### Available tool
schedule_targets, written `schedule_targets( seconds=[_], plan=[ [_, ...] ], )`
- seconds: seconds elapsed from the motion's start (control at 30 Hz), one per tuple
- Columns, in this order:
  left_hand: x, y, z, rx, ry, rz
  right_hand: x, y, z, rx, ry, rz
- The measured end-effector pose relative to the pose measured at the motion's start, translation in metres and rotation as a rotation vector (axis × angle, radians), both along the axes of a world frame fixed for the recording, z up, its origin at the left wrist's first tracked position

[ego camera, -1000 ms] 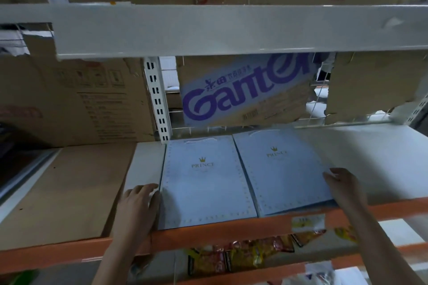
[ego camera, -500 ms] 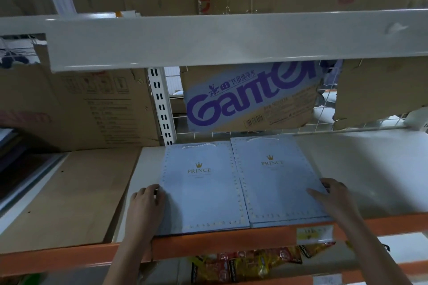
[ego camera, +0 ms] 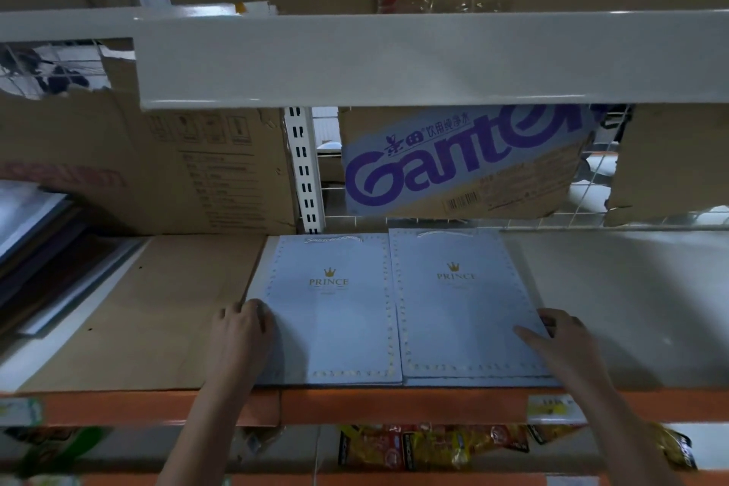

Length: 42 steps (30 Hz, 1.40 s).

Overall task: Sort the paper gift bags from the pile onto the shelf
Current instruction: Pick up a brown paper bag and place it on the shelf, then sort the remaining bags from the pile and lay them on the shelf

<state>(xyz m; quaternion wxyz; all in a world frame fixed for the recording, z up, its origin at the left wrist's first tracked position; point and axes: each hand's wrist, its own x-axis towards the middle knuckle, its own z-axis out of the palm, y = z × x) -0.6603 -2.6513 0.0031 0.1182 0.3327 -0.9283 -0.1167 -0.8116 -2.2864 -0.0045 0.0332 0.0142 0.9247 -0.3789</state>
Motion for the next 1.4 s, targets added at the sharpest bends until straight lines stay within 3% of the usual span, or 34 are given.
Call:
schedule_targets(
  seconds=[0.17,0.33,0.6,0.8,1.13,1.27,1.4],
  plan=[
    [0.004,-0.011,0.007,0.020,0.042,-0.022,0.005,0.001,0.016,0.095,0.059,0.010],
    [0.034,-0.037,0.023,-0.135,0.076,-0.126,0.029,-0.040,0.040,0.159,0.245,0.053],
    [0.134,-0.130,0.052,-0.356,-0.022,-0.118,0.113,-0.221,0.052,0.165,0.322,0.358],
    [0.228,-0.217,0.067,-0.459,-0.032,0.044,0.189,-0.372,0.062,0.075,0.346,0.639],
    [0.341,-0.342,0.051,-0.304,0.025,0.300,0.256,-0.560,0.068,0.044,0.307,0.939],
    [0.359,-0.389,0.050,-0.198,0.053,0.391,0.258,-0.628,0.073,0.031,0.252,0.921],
    [0.350,-0.453,0.060,-0.014,0.219,0.401,0.240,-0.684,0.072,0.131,0.263,0.839]
  ],
)
